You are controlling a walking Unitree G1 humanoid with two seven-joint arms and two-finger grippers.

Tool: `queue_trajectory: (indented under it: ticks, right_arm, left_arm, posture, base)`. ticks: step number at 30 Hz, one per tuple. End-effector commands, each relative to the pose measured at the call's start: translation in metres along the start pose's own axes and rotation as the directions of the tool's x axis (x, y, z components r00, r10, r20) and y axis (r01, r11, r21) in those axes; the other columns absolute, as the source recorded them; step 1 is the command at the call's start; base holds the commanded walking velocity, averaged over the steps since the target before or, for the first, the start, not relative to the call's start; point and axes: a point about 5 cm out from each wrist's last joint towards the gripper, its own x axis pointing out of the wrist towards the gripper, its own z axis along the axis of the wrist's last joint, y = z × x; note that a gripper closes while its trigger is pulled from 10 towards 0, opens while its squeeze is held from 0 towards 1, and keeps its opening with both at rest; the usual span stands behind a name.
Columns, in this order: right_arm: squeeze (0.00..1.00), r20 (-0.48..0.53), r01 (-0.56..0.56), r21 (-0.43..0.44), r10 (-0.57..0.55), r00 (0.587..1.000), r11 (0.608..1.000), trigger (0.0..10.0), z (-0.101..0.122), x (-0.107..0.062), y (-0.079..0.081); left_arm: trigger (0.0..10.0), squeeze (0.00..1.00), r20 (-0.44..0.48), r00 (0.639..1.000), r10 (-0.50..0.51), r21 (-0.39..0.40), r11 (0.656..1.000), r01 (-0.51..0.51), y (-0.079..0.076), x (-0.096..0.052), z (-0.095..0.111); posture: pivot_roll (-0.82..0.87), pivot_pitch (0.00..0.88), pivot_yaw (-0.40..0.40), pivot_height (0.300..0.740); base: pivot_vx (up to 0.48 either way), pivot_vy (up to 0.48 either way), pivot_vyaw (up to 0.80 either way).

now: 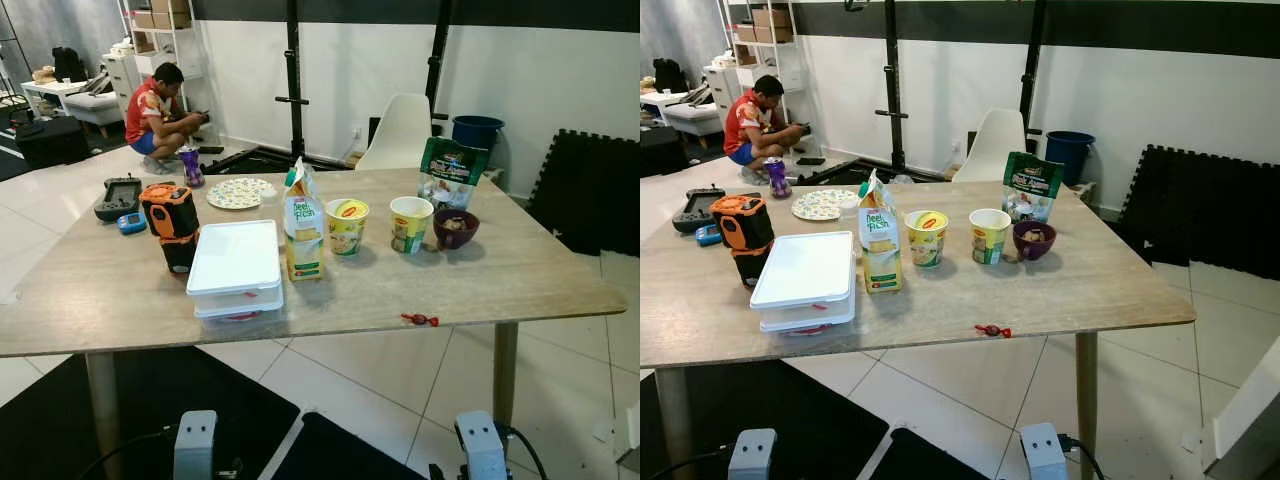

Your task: Restocking fridge

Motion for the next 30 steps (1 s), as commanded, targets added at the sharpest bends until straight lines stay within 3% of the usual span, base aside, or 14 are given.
queue_trajectory:
  ticks: [1, 8, 14, 30]
  right_arm:
    - [0.0, -0.009, -0.001, 0.007, 0.001, 1.0, 1.0, 10.0, -0.0007, 0.0003, 0.0006]
    - [0.0, -0.008, -0.003, 0.006, 0.003, 1.0, 1.0, 10.0, 0.0, 0.0005, 0.0006]
    - [0.0, -0.039, 0.004, 0.0, -0.004, 0.999, 1.0, 10.0, -0.003, 0.0002, -0.0008]
    - [0.0, -0.027, -0.001, 0.0, 0.001, 1.0, 1.0, 10.0, -0.002, 0.0006, 0.0013]
  left_arm:
    - [10.0, 0.0, -0.029, 1.0, 0.006, -0.017, 1.0, -0.006, -0.0006, -0.0015, -0.008]
    - [10.0, 0.0, -0.029, 1.0, 0.009, -0.023, 1.0, -0.009, -0.0006, -0.0015, -0.0083]
    - [10.0, 0.0, -0.029, 1.0, 0.012, -0.028, 1.0, -0.013, -0.0009, -0.0014, -0.0079]
    - [10.0, 0.0, -0.031, 0.999, 0.022, -0.021, 1.0, -0.022, 0.0001, -0.0017, -0.0087]
  posture:
    - [0.05, 0.078, 0.009, 0.734]
    - [0.05, 0.076, 0.009, 0.734]
    - [0.05, 0.077, 0.008, 0.734]
    - [0.05, 0.079, 0.009, 0.734]
  base:
    - [0.0, 0.0, 0.0]
    - [0.0, 0.0, 0.0]
    - [0.0, 0.0, -0.8]
    - [0.0, 0.0, 0.0]
